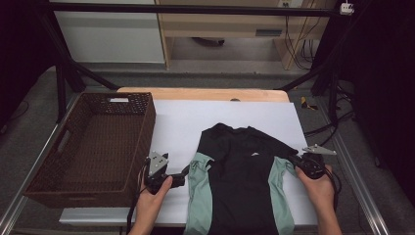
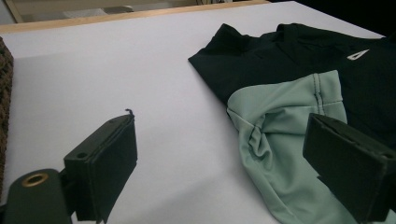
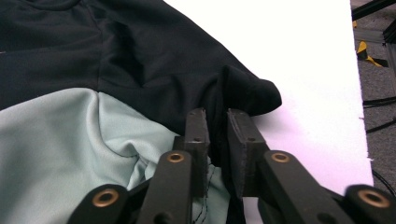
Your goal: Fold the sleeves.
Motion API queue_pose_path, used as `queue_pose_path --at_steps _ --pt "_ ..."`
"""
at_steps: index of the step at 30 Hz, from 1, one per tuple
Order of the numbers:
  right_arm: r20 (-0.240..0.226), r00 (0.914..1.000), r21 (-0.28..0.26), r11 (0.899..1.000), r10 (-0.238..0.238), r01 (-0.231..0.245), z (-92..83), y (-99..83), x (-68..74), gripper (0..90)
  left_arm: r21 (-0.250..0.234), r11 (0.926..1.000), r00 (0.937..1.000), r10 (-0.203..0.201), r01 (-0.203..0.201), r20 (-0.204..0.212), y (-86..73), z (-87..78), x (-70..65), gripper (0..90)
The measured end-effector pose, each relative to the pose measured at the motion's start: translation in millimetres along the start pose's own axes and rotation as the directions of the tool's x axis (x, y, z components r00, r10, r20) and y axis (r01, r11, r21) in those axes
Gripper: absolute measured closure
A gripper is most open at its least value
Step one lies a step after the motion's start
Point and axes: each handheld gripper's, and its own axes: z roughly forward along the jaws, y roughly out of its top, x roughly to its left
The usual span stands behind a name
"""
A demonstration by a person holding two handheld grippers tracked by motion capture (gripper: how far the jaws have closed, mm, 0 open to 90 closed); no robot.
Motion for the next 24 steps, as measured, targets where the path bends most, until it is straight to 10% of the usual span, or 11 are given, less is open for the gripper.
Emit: queue_pose_path --at_steps 24 --pt "-0.011 0.9988 -0.107 0.993 -0.048 0.046 -20.8 12.2 12.6 84.1 -0.003 1.0000 1.0000 -0.004 0.004 0.001 1.0 -0.5 0.9 10.1"
